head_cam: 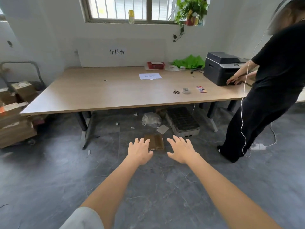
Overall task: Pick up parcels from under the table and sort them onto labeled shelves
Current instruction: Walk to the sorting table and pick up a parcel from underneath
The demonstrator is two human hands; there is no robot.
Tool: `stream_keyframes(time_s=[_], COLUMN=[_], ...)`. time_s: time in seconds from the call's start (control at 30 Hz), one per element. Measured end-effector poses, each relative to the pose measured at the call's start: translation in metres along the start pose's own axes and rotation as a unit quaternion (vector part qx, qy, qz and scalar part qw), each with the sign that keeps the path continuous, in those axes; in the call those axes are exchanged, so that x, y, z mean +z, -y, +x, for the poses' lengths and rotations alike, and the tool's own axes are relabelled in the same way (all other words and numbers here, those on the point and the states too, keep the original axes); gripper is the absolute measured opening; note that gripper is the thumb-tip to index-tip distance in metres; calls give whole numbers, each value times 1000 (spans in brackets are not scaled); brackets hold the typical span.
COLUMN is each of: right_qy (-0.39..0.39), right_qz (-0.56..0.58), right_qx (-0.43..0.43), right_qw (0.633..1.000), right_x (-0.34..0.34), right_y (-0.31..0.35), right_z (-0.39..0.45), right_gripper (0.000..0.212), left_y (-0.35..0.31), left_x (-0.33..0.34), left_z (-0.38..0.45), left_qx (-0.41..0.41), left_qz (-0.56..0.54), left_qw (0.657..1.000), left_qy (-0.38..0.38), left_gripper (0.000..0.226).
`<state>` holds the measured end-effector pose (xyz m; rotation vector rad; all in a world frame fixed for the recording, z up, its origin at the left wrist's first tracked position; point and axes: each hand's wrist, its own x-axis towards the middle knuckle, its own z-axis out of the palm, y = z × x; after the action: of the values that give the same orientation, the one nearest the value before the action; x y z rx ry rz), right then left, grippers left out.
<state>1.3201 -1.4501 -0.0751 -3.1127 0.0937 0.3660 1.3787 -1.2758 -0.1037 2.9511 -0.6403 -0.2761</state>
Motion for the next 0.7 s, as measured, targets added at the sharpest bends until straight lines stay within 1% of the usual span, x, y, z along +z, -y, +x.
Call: stream_keyframes(time_s=[0.13, 0.27, 0.43, 0.57, 0.7], right_qy=[-1, 15, 29, 55, 62], right_qz=[11, 26, 51, 46, 35], right_qx=[-16, -26, -36, -47, -51], right_qw=[1000, 999, 998, 996, 996], right_x=[-5, -8, -9, -3, 4], right_y=[-25, -54, -87, -99, -104], right_z=[74, 145, 229, 288, 355], right_gripper=[66, 67, 71, 71, 69], left_y=[2, -1, -4, 4, 23], left_x=[0, -6, -2, 12, 23], left_z=[67, 140, 227, 282, 343], left_qx=[-11, -32, -41, -49, -49], left_qz=[7, 10, -11, -23, -28], left_qw=[1000, 999, 999, 998, 996], left_qy=[14, 29, 23, 45, 68], left_gripper=[60, 60, 62, 63, 63])
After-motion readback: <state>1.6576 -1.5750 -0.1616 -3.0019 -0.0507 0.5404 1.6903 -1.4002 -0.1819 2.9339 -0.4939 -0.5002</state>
